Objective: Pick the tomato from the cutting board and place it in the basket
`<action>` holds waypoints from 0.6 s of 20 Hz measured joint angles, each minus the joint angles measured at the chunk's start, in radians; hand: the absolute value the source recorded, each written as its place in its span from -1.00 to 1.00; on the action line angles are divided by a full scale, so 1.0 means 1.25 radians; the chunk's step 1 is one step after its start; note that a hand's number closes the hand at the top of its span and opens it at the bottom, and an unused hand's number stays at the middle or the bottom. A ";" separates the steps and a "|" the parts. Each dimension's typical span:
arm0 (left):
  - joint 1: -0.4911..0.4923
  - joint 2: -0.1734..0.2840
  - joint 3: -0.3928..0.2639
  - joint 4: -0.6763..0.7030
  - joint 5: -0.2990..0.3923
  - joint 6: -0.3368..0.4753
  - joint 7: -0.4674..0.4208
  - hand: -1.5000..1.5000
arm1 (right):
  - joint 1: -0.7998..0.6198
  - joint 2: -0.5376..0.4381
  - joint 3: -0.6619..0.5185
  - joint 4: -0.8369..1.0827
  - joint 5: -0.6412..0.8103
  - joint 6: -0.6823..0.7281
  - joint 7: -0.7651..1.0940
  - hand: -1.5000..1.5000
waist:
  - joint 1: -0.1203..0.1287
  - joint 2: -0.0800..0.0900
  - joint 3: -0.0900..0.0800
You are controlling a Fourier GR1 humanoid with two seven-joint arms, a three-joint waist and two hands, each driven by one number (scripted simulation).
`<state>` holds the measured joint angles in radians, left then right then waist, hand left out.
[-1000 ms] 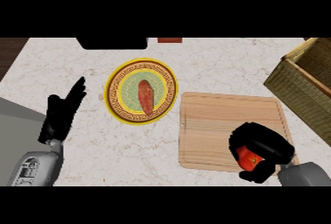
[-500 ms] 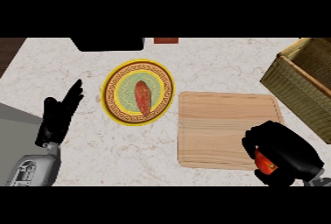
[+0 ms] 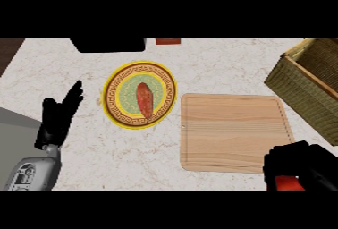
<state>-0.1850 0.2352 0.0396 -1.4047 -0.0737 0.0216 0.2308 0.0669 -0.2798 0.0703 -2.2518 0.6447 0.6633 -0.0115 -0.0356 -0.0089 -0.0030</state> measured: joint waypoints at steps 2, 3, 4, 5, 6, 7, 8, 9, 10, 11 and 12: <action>-0.001 0.001 -0.002 -0.006 0.000 -0.002 0.002 0.00 | -0.011 0.043 -0.046 -0.047 -0.080 0.025 0.060 1.00 | 0.003 0.001 -0.001; -0.001 0.002 -0.003 -0.006 0.001 -0.005 0.002 0.00 | -0.023 0.061 -0.066 -0.059 -0.112 0.034 0.089 1.00 | 0.004 0.001 -0.001; -0.001 0.003 -0.003 -0.006 0.003 -0.008 0.000 0.00 | -0.036 0.073 -0.091 -0.065 -0.145 0.044 0.115 1.00 | 0.004 0.001 -0.001; 0.000 0.001 -0.006 -0.011 0.000 -0.006 0.005 0.00 | -0.054 0.084 -0.111 -0.071 -0.173 0.051 0.146 1.00 | 0.006 0.001 -0.001; -0.003 0.000 -0.006 -0.011 -0.001 -0.002 0.008 0.00 | -0.078 0.088 -0.132 -0.076 -0.202 0.059 0.177 1.00 | 0.007 0.001 -0.002; -0.002 0.000 -0.006 -0.013 -0.003 -0.001 0.010 0.00 | -0.103 0.092 -0.150 -0.083 -0.230 0.065 0.212 1.00 | 0.010 0.000 -0.002; -0.003 0.000 -0.005 -0.014 0.000 -0.003 0.014 0.00 | -0.124 0.094 -0.169 -0.090 -0.260 0.069 0.244 1.00 | 0.009 0.000 -0.002; -0.003 0.001 -0.005 -0.013 0.000 -0.005 0.011 0.00 | -0.149 0.094 -0.188 -0.095 -0.290 0.070 0.275 1.00 | 0.009 0.000 -0.002; -0.003 0.000 -0.005 -0.011 -0.002 -0.002 0.011 0.00 | -0.168 0.092 -0.207 -0.103 -0.322 0.072 0.310 1.00 | 0.008 -0.001 -0.002; -0.002 0.000 -0.006 -0.009 -0.004 -0.002 0.005 0.00 | -0.196 0.089 -0.222 -0.109 -0.351 0.069 0.346 1.00 | 0.009 -0.001 -0.002; -0.002 0.000 -0.009 -0.011 -0.006 -0.003 0.006 0.00 | -0.228 0.081 -0.241 -0.107 -0.379 0.066 0.381 1.00 | 0.012 -0.001 -0.002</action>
<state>-0.1873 0.2347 0.0279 -1.4182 -0.0810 0.0173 0.2384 -0.2177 -0.1789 -0.2304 -2.3859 0.1704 0.7453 0.4652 -0.0212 -0.0108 -0.0059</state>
